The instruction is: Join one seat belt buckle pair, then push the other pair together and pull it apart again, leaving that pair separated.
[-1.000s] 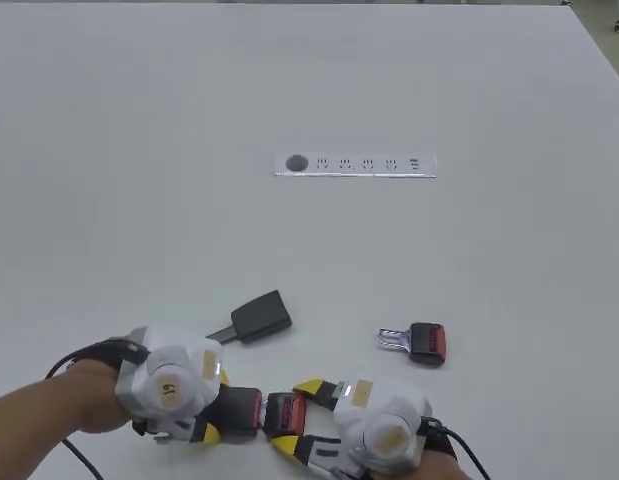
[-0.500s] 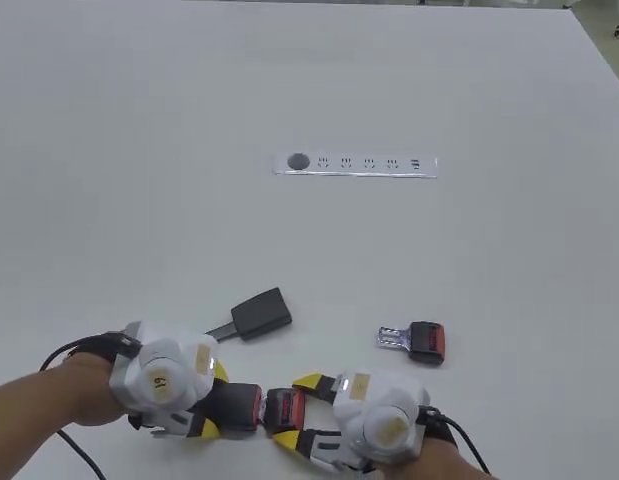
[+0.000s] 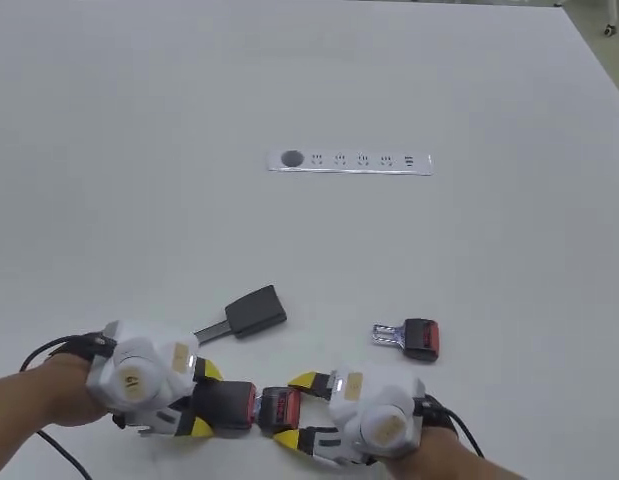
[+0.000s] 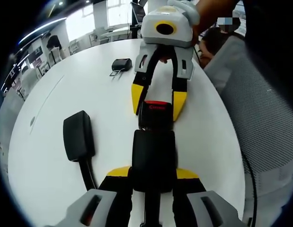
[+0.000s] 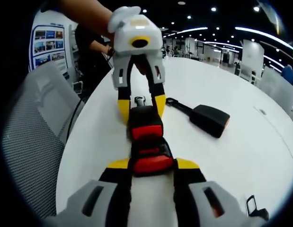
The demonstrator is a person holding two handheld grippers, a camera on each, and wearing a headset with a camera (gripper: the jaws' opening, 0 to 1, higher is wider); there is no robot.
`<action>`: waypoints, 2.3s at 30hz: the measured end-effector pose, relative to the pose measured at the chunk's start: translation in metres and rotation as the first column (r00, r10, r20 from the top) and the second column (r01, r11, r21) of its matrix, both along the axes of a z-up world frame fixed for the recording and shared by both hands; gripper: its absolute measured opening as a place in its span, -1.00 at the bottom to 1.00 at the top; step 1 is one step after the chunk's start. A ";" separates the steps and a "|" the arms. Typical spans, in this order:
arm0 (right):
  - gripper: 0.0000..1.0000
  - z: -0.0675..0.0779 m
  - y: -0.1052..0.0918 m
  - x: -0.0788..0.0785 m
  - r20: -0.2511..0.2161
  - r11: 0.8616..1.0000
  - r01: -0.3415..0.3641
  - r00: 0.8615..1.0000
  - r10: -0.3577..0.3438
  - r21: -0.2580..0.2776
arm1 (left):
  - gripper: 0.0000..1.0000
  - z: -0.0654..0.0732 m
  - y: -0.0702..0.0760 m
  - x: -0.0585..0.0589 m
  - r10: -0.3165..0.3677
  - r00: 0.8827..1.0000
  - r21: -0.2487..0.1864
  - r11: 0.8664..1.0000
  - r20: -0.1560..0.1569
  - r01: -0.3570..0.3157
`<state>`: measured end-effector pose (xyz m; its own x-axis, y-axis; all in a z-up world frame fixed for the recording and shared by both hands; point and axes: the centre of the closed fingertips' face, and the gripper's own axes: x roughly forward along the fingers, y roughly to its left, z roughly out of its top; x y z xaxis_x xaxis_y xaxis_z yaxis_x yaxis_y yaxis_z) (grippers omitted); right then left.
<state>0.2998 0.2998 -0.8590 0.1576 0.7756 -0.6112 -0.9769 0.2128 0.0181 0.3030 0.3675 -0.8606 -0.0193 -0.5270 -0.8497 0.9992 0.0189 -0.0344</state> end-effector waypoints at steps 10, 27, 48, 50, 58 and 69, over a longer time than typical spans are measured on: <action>-0.34 0.000 0.000 0.000 -0.005 1.000 -0.003 1.000 0.003 0.009 | -0.35 0.000 0.000 -0.001 -0.018 1.000 -0.025 1.000 0.001 0.018; -0.34 0.000 -0.001 0.000 -0.002 0.999 0.020 1.000 -0.020 0.027 | -0.35 0.001 0.000 0.000 -0.007 1.000 -0.049 0.999 -0.010 0.006; -0.34 0.001 -0.002 -0.001 -0.002 0.998 0.039 0.999 -0.039 0.045 | -0.35 0.001 0.000 -0.001 -0.002 1.000 -0.060 0.998 -0.009 0.002; -0.34 0.001 -0.002 -0.001 -0.003 0.998 0.043 0.999 -0.043 0.045 | -0.34 0.001 0.000 -0.001 -0.002 1.000 -0.058 0.998 -0.008 0.002; -0.29 0.001 0.000 -0.002 0.019 1.000 0.012 1.000 -0.012 -0.002 | -0.32 0.001 -0.002 -0.001 -0.008 1.000 -0.037 0.999 0.003 0.008; 0.30 0.033 -0.011 -0.004 0.051 0.995 0.096 0.994 -0.097 0.030 | 0.42 0.024 -0.019 -0.002 0.179 0.984 -0.115 0.977 -0.020 -0.180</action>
<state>0.2963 0.2892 -0.8265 0.2641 0.7718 -0.5784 -0.9516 0.3064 -0.0257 0.3011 0.3486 -0.8369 0.0770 -0.6175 -0.7828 0.9796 0.1929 -0.0558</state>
